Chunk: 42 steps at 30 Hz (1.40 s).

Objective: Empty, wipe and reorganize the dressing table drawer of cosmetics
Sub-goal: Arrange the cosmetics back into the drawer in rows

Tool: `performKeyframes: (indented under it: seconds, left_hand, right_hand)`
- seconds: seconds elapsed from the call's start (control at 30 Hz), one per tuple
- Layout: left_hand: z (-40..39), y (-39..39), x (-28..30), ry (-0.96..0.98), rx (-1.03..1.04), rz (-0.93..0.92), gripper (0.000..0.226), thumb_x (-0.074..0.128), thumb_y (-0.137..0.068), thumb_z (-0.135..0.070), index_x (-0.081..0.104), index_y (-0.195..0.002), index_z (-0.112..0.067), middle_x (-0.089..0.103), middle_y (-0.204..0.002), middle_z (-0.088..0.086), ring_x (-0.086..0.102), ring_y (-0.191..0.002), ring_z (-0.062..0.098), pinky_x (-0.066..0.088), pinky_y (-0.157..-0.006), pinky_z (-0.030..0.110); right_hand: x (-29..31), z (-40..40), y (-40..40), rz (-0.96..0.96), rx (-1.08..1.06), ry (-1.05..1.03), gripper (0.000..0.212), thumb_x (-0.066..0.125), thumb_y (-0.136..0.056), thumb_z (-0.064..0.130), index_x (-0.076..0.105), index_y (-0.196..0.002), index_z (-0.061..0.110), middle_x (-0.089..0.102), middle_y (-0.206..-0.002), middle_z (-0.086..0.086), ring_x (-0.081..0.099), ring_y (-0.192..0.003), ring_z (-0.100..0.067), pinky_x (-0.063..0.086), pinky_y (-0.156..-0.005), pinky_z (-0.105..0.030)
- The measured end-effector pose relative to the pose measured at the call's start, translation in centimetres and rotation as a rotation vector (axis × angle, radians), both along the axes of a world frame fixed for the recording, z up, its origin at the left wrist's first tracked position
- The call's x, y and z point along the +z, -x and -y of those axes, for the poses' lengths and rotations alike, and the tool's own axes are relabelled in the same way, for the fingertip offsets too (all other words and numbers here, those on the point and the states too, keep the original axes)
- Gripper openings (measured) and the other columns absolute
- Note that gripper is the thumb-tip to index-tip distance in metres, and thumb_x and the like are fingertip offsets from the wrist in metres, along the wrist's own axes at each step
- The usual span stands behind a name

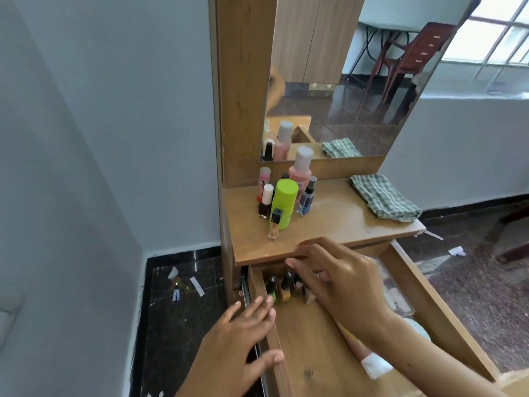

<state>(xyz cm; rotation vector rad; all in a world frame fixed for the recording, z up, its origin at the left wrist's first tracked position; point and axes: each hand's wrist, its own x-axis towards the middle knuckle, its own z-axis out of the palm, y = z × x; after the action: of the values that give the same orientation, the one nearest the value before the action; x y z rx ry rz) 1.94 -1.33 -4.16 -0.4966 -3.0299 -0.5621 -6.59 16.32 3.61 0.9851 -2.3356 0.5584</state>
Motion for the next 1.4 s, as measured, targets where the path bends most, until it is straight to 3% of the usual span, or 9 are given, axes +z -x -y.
performKeyframes:
  seconds: [0.07, 0.2, 0.3, 0.4, 0.73, 0.9, 1.0, 1.1, 1.4]
  left_hand:
    - [0.4, 0.4, -0.3, 0.059, -0.024, 0.130, 0.062, 0.010, -0.090, -0.067, 0.057, -0.119, -0.039, 0.042, -0.133, -0.023, 0.035, -0.122, -0.009, 0.035, -0.096, 0.014]
    - [0.9, 0.6, -0.3, 0.065, -0.048, 0.032, 0.069, 0.003, -0.097, -0.052, 0.069, -0.101, -0.036, 0.063, -0.115, -0.019, 0.048, -0.109, -0.008, 0.049, -0.076, 0.015]
    - [0.9, 0.8, -0.4, 0.077, -0.070, -0.045, 0.056, -0.001, -0.100, -0.041, 0.042, -0.134, -0.034, 0.031, -0.144, -0.015, 0.047, -0.116, -0.006, 0.041, -0.088, 0.015]
    - [1.2, 1.1, -1.8, 0.127, -0.105, -0.109, 0.052, 0.002, -0.099, -0.046, -0.005, -0.146, -0.025, -0.014, -0.154, -0.003, 0.000, -0.140, 0.003, 0.009, -0.108, 0.021]
    - [1.3, 1.2, -2.2, 0.274, -0.059, -0.149, 0.048, -0.001, -0.100, -0.040, 0.043, -0.114, -0.025, -0.012, -0.155, 0.002, -0.004, -0.140, 0.010, 0.002, -0.109, 0.022]
    - [1.2, 1.2, -2.6, 0.241, -0.073, -0.072, 0.050, 0.001, -0.098, -0.048, 0.035, -0.131, -0.032, -0.009, -0.155, 0.000, -0.004, -0.140, 0.008, 0.003, -0.110, 0.023]
    - [0.7, 0.5, -1.9, 0.073, -0.033, 0.055, 0.059, 0.011, -0.093, -0.063, 0.050, -0.126, -0.034, 0.015, -0.150, -0.014, 0.001, -0.136, -0.005, 0.023, -0.108, 0.021]
    - [0.3, -0.9, -0.7, -0.153, -0.005, 0.027, 0.061, 0.033, -0.085, -0.066, 0.018, -0.138, -0.039, 0.000, -0.142, -0.031, -0.015, -0.124, -0.024, 0.000, -0.112, 0.014]
    - [-0.1, -1.4, -0.2, -0.166, 0.053, 0.000, 0.069, 0.034, -0.080, -0.067, 0.034, -0.138, -0.030, 0.012, -0.145, -0.023, -0.002, -0.130, -0.019, -0.009, -0.104, 0.010]
  right_hand:
    - [1.7, 1.9, 0.3, -0.068, 0.070, -0.005, 0.008, 0.067, -0.089, 0.020, 0.071, -0.091, 0.013, 0.070, -0.094, 0.002, 0.065, -0.077, -0.010, 0.054, -0.058, -0.023]
    - [4.4, 5.5, 3.1, -0.120, 0.040, -0.055, 0.010, 0.070, -0.083, 0.011, 0.071, -0.093, 0.010, 0.070, -0.098, -0.003, 0.066, -0.087, -0.019, 0.054, -0.077, -0.031]
    - [5.4, 7.5, 5.5, -0.093, -0.094, -0.234, 0.010, 0.072, -0.076, 0.012, 0.072, -0.086, 0.014, 0.071, -0.091, -0.004, 0.067, -0.083, -0.023, 0.040, -0.102, -0.042]
    - [6.1, 9.1, 6.3, -0.055, -0.181, -0.339, 0.013, 0.078, -0.065, 0.008, 0.069, -0.069, 0.016, 0.069, -0.071, -0.002, 0.066, -0.069, -0.023, 0.028, -0.102, -0.040]
    - [8.1, 10.9, 5.3, 0.105, -0.298, -0.627, 0.022, 0.050, -0.083, -0.005, 0.048, -0.069, 0.012, 0.062, -0.080, -0.009, 0.062, -0.092, -0.028, 0.009, -0.116, -0.045]
    - [8.3, 10.6, 4.5, 0.097, -0.151, -0.510, 0.015, 0.059, -0.085, -0.003, 0.067, -0.091, 0.008, 0.065, -0.101, -0.009, 0.048, -0.119, -0.034, 0.012, -0.113, -0.042]
    - [8.0, 9.8, 3.8, 0.020, 0.056, -0.315, 0.020, 0.076, -0.067, -0.006, 0.071, -0.071, 0.014, 0.070, -0.079, -0.003, 0.065, -0.091, -0.027, 0.028, -0.108, -0.046]
    - [7.8, 7.0, 1.8, 0.114, 0.189, -0.171, 0.017, 0.077, -0.068, -0.002, 0.072, -0.069, 0.015, 0.070, -0.076, 0.000, 0.065, -0.073, -0.020, 0.053, -0.079, -0.040]
    - [0.1, -0.8, -1.7, 0.550, 0.065, -0.205, 0.013, 0.078, -0.067, 0.015, 0.073, -0.068, 0.026, 0.070, -0.073, 0.013, 0.061, -0.069, 0.000, 0.044, -0.067, -0.011]
